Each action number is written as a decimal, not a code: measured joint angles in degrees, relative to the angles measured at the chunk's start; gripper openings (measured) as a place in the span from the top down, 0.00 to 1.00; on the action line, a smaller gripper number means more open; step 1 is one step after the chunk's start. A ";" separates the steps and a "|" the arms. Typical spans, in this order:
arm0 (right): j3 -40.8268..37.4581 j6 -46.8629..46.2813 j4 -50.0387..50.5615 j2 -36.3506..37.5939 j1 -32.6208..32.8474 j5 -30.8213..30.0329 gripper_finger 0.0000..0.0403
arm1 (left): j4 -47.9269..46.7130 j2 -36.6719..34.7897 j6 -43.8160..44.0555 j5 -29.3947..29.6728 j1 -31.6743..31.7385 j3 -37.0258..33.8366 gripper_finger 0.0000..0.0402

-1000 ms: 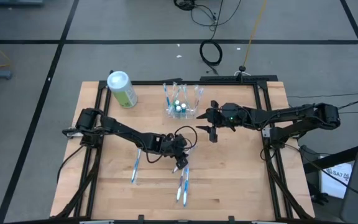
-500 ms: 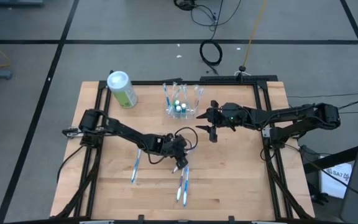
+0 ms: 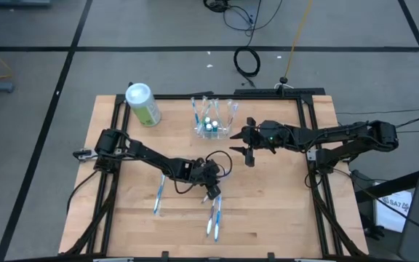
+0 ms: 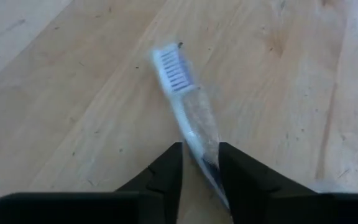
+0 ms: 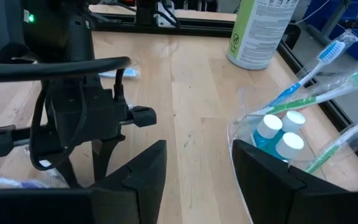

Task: Pick & Place toothbrushing station
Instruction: Put the top purple toothbrush into the transparent organizer

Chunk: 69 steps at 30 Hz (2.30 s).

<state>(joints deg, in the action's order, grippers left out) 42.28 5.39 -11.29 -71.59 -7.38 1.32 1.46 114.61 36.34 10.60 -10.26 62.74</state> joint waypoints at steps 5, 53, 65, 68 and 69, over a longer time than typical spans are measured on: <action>0.00 0.04 0.01 0.00 -0.04 0.00 0.56 | 0.39 -0.21 -0.02 -0.05 0.04 -0.06 0.92; -0.02 -0.15 -0.64 0.02 -0.07 -0.04 0.58 | -15.87 -26.80 -13.44 27.02 2.75 -0.09 1.00; -0.02 0.19 -1.02 0.02 -0.09 -0.05 0.58 | 6.43 -40.36 -15.70 25.33 4.69 -16.88 1.00; -0.02 0.02 -1.20 0.02 -0.08 -0.04 0.58 | 19.24 -42.30 -18.78 24.61 6.53 -23.12 1.00; -0.02 -0.06 -1.31 0.02 -0.09 -0.04 0.58 | 22.85 -42.33 -19.72 24.17 7.35 -24.83 1.00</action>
<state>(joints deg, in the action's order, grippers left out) 42.26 5.33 -12.60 -71.57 -7.46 1.28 24.31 72.27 16.61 34.78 -2.91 37.91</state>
